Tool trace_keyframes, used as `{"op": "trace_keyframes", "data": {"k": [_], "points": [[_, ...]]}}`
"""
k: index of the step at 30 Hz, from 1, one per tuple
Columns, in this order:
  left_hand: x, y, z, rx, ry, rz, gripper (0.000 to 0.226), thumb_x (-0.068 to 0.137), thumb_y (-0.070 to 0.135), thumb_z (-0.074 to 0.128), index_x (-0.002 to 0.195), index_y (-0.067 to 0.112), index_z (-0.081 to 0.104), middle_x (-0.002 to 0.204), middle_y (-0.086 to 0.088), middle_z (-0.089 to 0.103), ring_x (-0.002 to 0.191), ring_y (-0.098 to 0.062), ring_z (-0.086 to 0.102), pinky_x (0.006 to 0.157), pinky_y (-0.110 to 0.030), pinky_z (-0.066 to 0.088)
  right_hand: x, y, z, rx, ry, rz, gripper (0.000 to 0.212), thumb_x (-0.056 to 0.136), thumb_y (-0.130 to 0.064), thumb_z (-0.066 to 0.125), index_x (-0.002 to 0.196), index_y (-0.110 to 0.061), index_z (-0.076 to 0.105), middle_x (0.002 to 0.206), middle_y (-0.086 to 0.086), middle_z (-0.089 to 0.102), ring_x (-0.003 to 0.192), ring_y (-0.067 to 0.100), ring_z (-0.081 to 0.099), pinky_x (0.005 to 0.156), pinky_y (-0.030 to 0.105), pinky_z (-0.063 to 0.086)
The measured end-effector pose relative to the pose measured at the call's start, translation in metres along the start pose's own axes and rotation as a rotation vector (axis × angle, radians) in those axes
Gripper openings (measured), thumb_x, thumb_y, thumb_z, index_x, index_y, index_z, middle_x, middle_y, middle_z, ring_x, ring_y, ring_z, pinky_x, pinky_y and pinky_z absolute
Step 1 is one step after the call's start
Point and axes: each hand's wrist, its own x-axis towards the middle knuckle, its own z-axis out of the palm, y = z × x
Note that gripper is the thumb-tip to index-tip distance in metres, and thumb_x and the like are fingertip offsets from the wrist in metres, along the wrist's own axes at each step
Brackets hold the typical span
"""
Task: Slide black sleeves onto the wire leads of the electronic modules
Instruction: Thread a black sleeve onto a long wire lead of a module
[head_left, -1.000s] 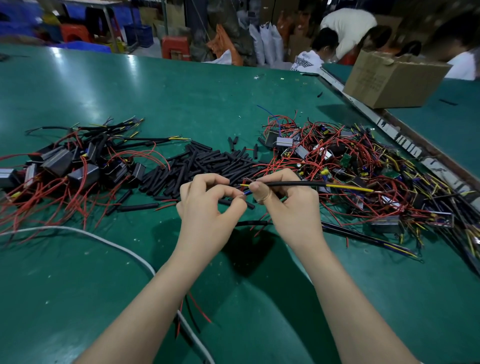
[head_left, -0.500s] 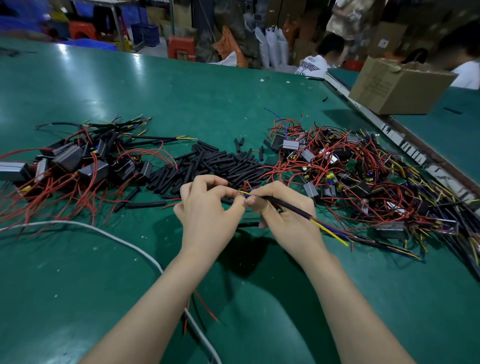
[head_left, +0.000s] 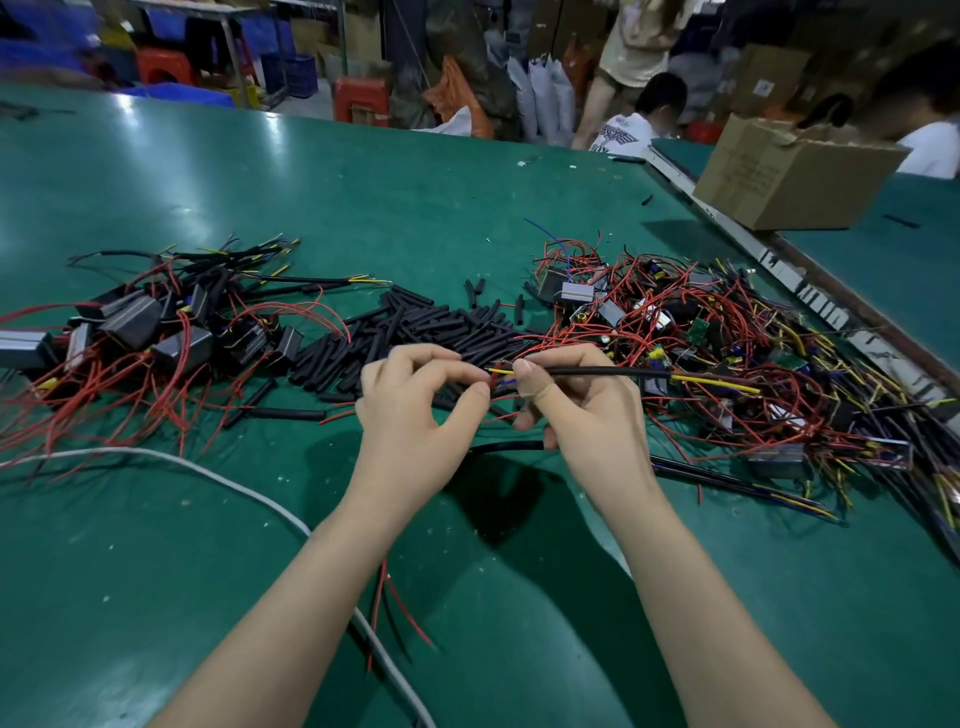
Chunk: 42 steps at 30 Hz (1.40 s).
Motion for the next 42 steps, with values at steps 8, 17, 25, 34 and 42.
{"op": "trace_keyframes", "data": {"k": [8,17,25,34,42], "points": [[-0.003,-0.009,0.001,0.319,0.201,0.378,0.008,0.078,0.032,0.067,0.082,0.028,0.072,0.105,0.003,0.059,0.106,-0.021,0.039,0.081,-0.032,0.026,0.001,-0.001,0.000,0.076,0.056,0.048,0.010,0.086,-0.020,0.071,0.084,-0.018,0.061,0.073,0.005,0.072,0.045,0.014,0.060,0.039,0.018,0.038],[-0.001,-0.012,0.002,0.395,0.231,0.442,0.018,0.083,0.043,0.066,0.081,0.027,0.070,0.101,0.004,0.059,0.103,-0.021,0.040,0.079,-0.032,0.025,0.001,-0.005,0.002,0.107,0.030,0.075,0.012,0.087,-0.014,0.069,0.081,-0.017,0.059,0.068,0.004,0.072,0.042,0.012,0.055,0.040,0.017,0.037],[-0.005,-0.007,0.006,0.348,0.223,0.379,0.026,0.090,0.037,0.053,0.083,0.017,0.069,0.101,0.002,0.060,0.101,-0.021,0.040,0.078,-0.031,0.024,0.000,-0.005,0.002,0.114,0.018,0.053,0.012,0.085,-0.012,0.071,0.081,-0.015,0.060,0.068,0.005,0.071,0.042,0.012,0.054,0.044,0.014,0.039],[0.006,-0.012,-0.003,0.127,0.262,0.008,0.031,0.088,0.042,0.048,0.083,0.017,0.066,0.105,0.009,0.047,0.110,-0.024,0.036,0.078,-0.022,0.015,0.008,-0.005,-0.010,0.140,0.141,0.028,0.018,0.087,-0.004,0.067,0.082,-0.015,0.054,0.070,0.010,0.065,0.043,0.008,0.051,0.045,0.014,0.039],[-0.008,-0.006,0.010,0.313,0.213,0.319,0.021,0.081,0.042,0.062,0.085,0.025,0.072,0.104,0.000,0.058,0.106,-0.022,0.038,0.080,-0.029,0.023,0.005,-0.004,-0.004,0.167,0.106,-0.004,0.016,0.086,-0.002,0.067,0.085,-0.012,0.055,0.065,0.000,0.069,0.059,0.016,0.062,0.050,0.019,0.047]]}}
